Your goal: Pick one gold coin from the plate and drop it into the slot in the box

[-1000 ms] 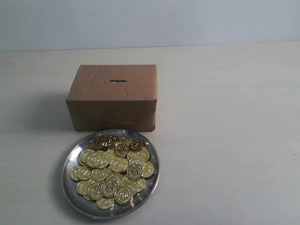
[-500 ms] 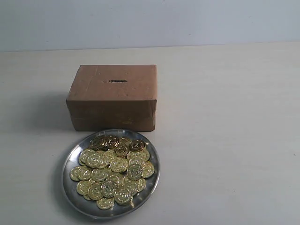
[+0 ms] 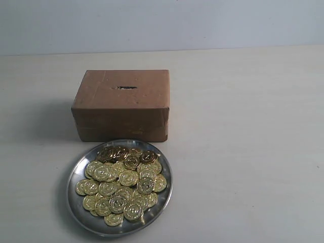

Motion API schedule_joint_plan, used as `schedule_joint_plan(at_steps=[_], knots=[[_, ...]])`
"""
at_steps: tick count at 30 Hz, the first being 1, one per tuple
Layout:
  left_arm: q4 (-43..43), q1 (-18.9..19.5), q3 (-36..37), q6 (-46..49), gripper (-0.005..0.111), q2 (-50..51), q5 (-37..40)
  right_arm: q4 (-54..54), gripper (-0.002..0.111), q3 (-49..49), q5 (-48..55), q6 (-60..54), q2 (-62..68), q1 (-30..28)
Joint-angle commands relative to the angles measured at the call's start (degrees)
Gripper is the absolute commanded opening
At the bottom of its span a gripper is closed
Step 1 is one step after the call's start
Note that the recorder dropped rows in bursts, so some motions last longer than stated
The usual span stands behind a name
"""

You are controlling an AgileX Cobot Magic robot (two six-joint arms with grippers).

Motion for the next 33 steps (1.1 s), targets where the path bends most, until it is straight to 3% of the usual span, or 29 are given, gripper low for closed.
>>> schedule_joint_plan(at_steps=[1,8,15,18,21,25,33], knots=[[-2.4,-0.1,-0.9,2.2,0.0,-0.4,3.7,2.1,0.0,-4.3,10.4,-2.7,-0.4,-0.3],[-2.7,-0.1,-14.2,28.0,0.0,4.2,17.8,0.2,0.0,-20.6,21.4,-16.0,4.6,-0.3],[-2.8,-0.1,-28.7,57.4,0.0,28.2,33.6,-5.5,0.0,-35.7,36.9,-26.4,25.1,-0.3],[-4.0,-2.2,-34.2,63.1,0.0,39.9,34.4,-5.3,0.0,-39.4,40.4,-31.5,34.5,-0.3],[-3.7,-6.6,-40.5,71.0,0.0,52.0,34.3,-3.2,0.0,-40.9,41.2,-33.4,43.2,-0.3],[0.3,-15.4,-49.0,82.4,0.0,69.5,35.5,3.7,0.0,-40.9,42.6,-40.9,52.2,-0.3],[27.2,-29.0,-60.4,88.2,0.0,93.2,36.0,6.8,0.0,-40.8,45.6,-47.3,61.2,-0.3]])
